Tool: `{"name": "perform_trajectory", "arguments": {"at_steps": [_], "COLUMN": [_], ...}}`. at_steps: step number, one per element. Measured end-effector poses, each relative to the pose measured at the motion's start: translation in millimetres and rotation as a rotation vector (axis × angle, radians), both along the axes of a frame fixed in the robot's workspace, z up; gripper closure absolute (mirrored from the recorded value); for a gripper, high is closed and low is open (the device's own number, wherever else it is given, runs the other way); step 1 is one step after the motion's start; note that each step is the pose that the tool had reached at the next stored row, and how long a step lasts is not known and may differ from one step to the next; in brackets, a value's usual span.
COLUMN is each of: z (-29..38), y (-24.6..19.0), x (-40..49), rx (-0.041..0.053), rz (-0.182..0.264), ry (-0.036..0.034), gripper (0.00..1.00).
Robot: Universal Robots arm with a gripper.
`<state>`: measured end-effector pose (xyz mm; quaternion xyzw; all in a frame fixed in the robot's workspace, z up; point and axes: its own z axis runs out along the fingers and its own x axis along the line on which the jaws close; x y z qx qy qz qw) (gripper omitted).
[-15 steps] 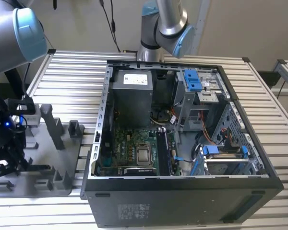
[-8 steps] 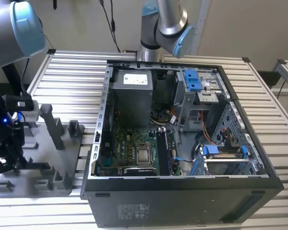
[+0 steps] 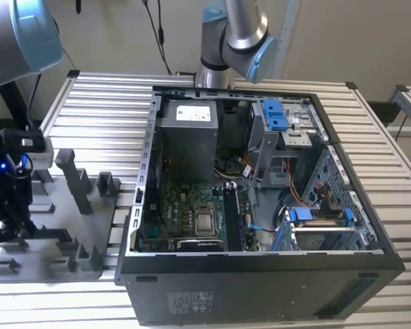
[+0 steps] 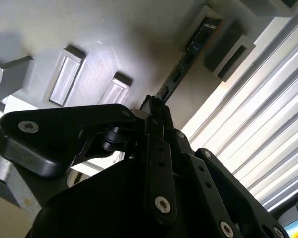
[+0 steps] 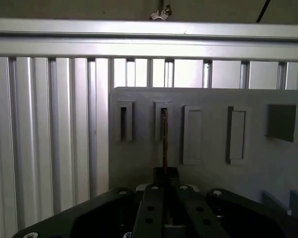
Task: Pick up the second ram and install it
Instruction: 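Pick up the second ram and move it above second insertion slot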
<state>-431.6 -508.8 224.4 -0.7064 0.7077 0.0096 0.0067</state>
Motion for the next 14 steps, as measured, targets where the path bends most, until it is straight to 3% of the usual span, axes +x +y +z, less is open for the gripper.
{"name": "perform_trajectory", "arguments": {"at_steps": [14], "z": [16.9], "y": [0.0], "x": [0.0], "rx": [0.0001], "rz": [0.0], "ry": [0.0], "gripper": [0.86]}}
